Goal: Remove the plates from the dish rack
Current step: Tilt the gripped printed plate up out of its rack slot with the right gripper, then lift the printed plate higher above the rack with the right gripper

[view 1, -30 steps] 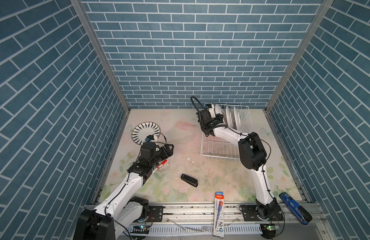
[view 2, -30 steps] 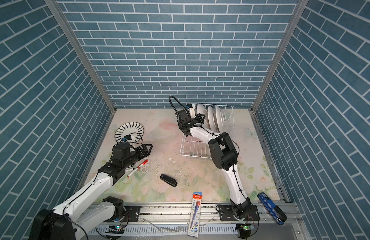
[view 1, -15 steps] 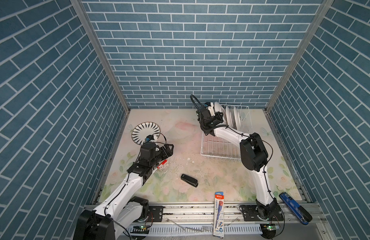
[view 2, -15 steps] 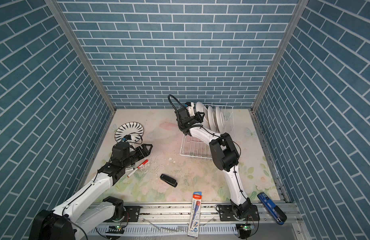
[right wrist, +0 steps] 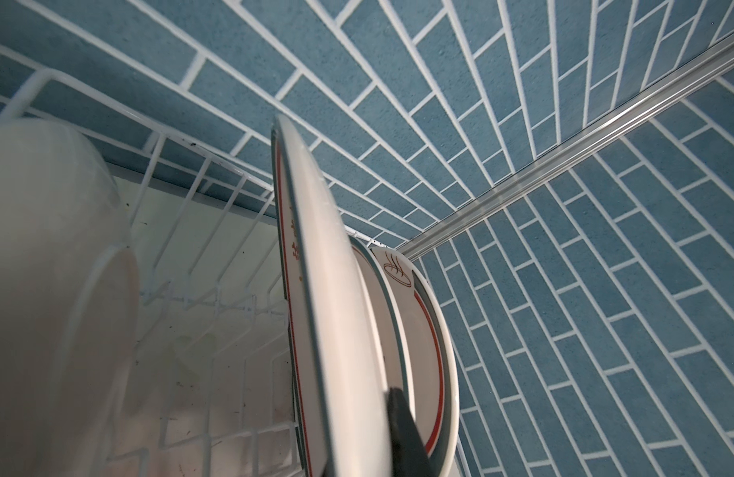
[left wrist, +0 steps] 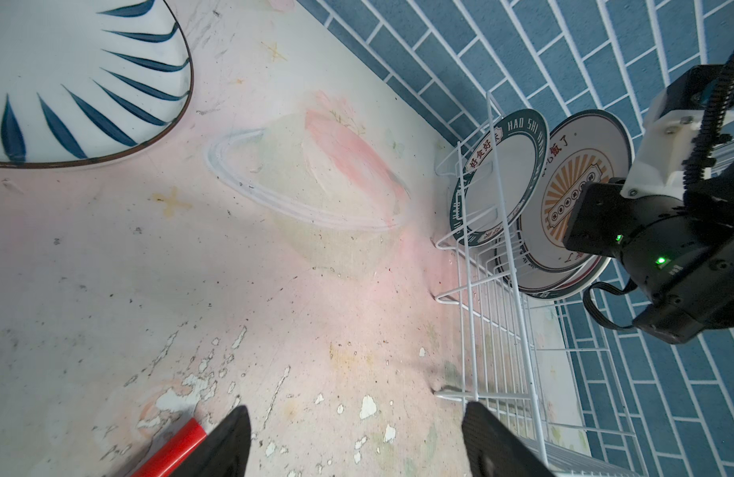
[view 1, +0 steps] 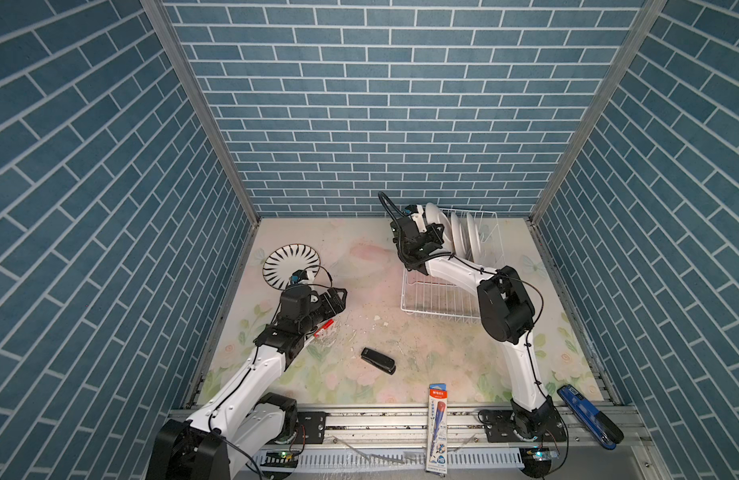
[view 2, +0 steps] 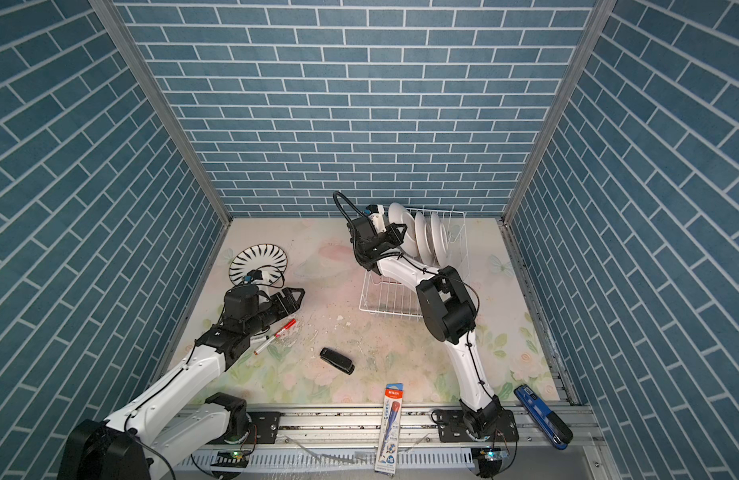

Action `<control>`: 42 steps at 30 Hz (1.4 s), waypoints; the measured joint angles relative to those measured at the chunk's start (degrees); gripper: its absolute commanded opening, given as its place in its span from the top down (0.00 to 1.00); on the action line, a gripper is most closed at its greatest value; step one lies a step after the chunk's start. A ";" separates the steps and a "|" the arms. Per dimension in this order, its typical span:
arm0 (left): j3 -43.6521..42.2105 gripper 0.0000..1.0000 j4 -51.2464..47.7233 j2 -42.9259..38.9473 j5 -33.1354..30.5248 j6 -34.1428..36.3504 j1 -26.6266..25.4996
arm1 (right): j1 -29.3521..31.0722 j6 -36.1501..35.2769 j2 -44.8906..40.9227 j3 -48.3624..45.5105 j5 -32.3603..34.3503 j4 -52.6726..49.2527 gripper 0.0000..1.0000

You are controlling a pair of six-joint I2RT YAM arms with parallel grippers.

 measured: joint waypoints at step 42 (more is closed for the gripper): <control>0.00 0.17 -0.02 -0.17 -0.02 0.00 0.00 | 2.25 -9.38 -1.77 -1.86 1.22 9.33 1.00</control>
